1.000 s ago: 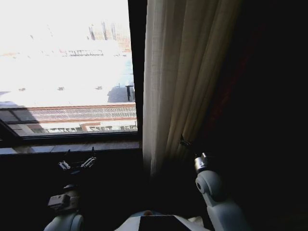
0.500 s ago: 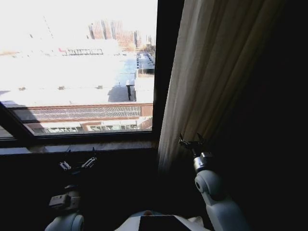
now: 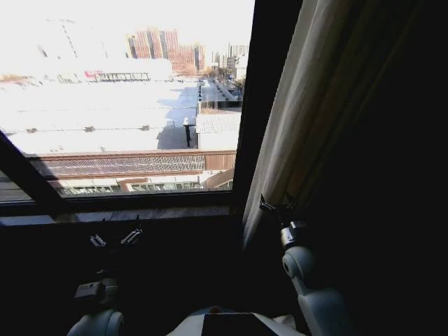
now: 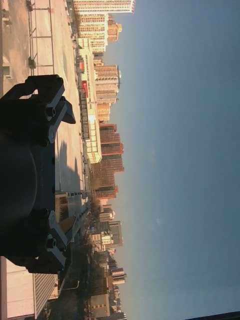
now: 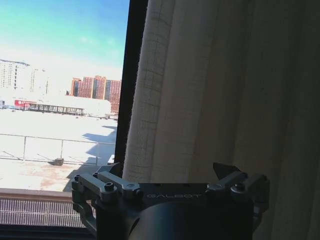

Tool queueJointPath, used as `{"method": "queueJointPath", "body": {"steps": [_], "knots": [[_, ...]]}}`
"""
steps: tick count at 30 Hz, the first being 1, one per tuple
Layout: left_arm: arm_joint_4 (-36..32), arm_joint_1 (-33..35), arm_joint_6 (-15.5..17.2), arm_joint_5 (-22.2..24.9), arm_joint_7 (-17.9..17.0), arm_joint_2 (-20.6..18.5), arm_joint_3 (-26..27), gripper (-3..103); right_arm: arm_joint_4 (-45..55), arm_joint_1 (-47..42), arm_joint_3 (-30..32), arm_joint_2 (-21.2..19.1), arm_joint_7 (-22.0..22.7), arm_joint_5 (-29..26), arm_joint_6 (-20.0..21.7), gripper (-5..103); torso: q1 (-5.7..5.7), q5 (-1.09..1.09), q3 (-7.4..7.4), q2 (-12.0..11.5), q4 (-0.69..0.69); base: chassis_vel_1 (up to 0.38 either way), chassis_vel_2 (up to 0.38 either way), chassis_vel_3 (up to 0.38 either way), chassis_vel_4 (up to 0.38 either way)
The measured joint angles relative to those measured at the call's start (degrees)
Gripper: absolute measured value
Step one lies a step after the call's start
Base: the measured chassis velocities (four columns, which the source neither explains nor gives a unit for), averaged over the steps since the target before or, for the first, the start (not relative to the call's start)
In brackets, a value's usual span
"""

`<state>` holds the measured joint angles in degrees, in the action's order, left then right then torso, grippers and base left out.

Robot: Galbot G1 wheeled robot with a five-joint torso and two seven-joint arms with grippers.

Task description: Open the curtains by pulling them apart, changing their state from closed to fully open.

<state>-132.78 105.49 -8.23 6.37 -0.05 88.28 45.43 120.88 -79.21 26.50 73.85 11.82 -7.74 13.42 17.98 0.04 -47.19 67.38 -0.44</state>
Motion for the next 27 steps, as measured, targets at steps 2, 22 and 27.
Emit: {"method": "queueJointPath", "body": {"steps": [2, 22, 27], "knots": [[0.1, 0.0, 0.0, 0.0, 0.0, 0.0, 0.1, 100, -0.1, 0.0, -0.1, 0.1, 0.0, 0.0, -0.1, 100, 0.00, 0.00, 0.00, 0.0, 0.00, -0.067, 0.060, 0.057, -0.020], [0.2, 0.2, -0.4, 0.1, 0.0, 0.0, 0.1, 100, -2.3, 1.9, 0.0, 0.4, 0.5, -1.3, 0.2, 100, 0.08, -0.01, -0.03, 0.0, 0.01, -0.094, 0.135, 0.088, -0.122], [-0.1, 0.4, -0.4, 0.0, 0.0, 0.0, 0.2, 100, -5.3, 4.6, 0.8, -0.1, 2.0, -3.4, 0.4, 100, -0.03, -0.02, 0.01, 0.0, 0.00, 0.000, 0.000, 0.000, 0.000]]}}
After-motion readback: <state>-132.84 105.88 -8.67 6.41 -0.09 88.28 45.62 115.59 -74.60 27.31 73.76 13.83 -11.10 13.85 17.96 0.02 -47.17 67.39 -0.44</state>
